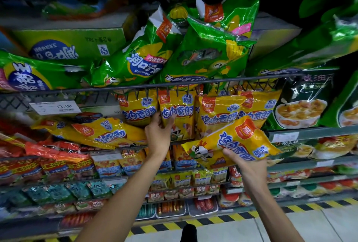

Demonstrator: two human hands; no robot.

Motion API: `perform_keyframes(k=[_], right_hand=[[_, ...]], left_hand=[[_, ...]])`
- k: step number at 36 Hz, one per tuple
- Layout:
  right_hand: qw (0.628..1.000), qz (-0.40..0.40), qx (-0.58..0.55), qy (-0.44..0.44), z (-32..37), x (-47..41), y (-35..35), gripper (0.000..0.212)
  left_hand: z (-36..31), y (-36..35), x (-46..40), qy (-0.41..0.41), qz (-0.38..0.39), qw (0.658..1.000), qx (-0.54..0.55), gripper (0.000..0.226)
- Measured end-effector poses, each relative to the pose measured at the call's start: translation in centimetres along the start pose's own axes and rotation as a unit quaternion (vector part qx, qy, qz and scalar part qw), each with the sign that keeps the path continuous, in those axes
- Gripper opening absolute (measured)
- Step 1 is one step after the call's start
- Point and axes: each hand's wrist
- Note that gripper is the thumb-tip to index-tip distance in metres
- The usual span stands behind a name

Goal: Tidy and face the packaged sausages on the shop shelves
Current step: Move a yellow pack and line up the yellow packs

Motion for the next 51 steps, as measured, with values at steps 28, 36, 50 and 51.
perform_keyframes(k=[28,36,50,51], right_hand=[[0.985,0.091,0.093,0.116,4.6,-2.8,-6.6,0.088],[0.957,0.15,0.188,0.163,6.7,-3.2,-9.5,0.073],[0.943,0.139,0.283,0.101,2.6,-3.5,-11.6,0.105],[0.945,0.128,0.278,0.115,2.2,-3.3,-11.5,0.106]], left_hand=[[1.0,6.0,1.7,0.018,0.275,0.96,0.04,0.069],[0.2,6.0,1.7,-0.069,0.266,0.96,-0.061,0.062],[2.1,4.5,1.4,-0.098,0.183,0.964,-0.163,0.063],[2.2,4.3,1.3,-0.101,0.171,0.965,-0.173,0.063]])
Point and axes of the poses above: each hand's wrist, its own x-axis away from the middle knuckle, its own y-axis out of the back of the hand, z = x × y, and after that the axes turned 4 degrees about -z, right-handed
